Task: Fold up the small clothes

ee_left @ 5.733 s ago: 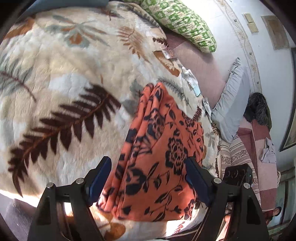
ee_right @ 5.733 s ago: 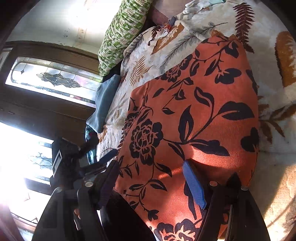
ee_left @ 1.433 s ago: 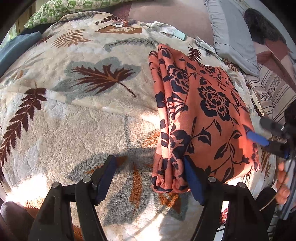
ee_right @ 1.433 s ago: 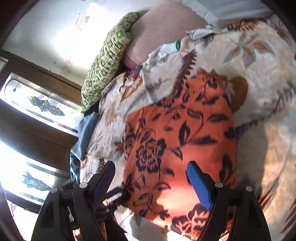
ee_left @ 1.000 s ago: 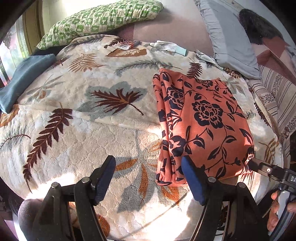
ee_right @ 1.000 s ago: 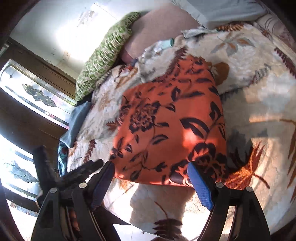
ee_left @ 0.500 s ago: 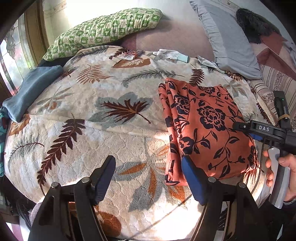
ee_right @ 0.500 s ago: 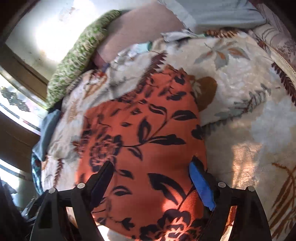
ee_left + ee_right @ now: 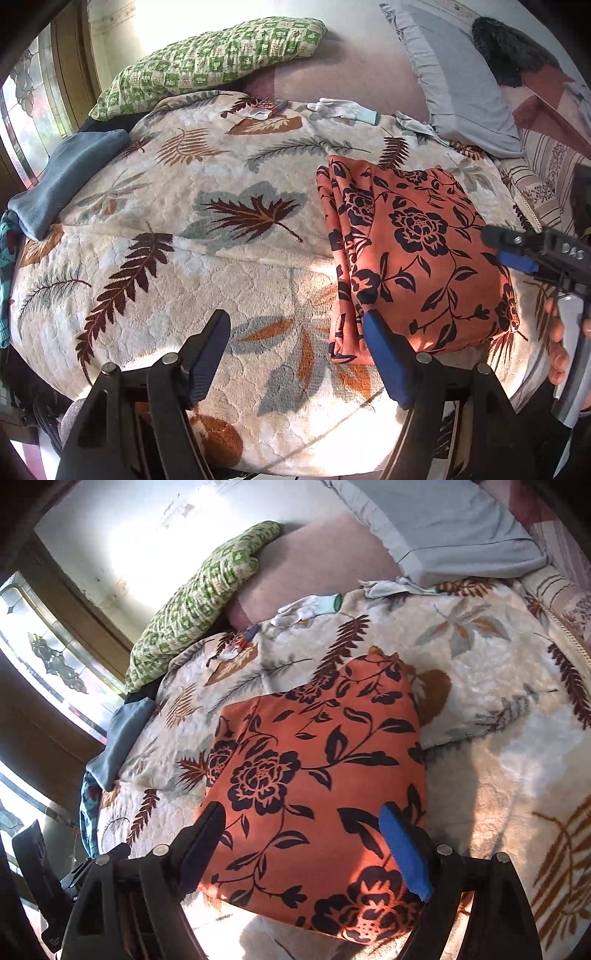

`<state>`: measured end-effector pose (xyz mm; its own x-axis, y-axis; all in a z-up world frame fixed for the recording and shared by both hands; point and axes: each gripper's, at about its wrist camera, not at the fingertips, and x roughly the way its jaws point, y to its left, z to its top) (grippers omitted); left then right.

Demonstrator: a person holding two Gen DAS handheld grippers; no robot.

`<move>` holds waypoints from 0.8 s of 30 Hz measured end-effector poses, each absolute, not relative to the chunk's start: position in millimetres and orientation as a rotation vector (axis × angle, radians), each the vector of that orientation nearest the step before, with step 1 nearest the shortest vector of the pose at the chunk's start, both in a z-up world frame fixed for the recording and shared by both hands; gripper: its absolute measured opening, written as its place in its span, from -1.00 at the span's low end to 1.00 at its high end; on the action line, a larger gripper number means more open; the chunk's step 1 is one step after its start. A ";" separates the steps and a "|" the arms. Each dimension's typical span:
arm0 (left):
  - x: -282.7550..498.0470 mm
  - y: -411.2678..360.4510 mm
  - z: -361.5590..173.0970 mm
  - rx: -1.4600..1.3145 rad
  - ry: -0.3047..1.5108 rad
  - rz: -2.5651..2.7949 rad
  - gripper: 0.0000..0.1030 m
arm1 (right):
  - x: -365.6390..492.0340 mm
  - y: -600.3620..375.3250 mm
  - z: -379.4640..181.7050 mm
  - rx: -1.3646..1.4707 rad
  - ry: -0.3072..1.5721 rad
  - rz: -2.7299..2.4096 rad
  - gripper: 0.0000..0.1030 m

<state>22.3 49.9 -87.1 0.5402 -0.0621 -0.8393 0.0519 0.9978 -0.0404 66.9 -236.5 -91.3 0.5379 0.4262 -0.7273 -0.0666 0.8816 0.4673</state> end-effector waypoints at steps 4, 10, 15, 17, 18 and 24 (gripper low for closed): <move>24.4 55.4 -87.8 -0.022 0.997 -0.064 0.46 | 86.7 -230.3 -136.1 0.428 1.058 0.283 0.71; 53.6 56.8 -93.9 -0.132 1.013 -0.155 0.49 | 83.1 -239.9 -94.0 0.452 0.970 0.342 0.71; 103.9 53.1 -115.3 -0.308 1.091 -0.326 0.50 | 105.7 -299.9 -129.3 0.651 1.045 0.271 0.71; 115.9 46.5 -125.3 -0.333 1.123 -0.363 0.50 | 106.2 -314.7 -152.1 0.777 1.089 0.305 0.71; 120.8 43.0 -131.4 -0.339 1.141 -0.382 0.50 | 103.5 -317.6 -159.6 0.805 1.097 0.313 0.71; 132.0 31.3 -160.0 -0.353 1.197 -0.372 0.31 | 100.7 -300.4 -189.7 0.798 1.187 0.366 0.60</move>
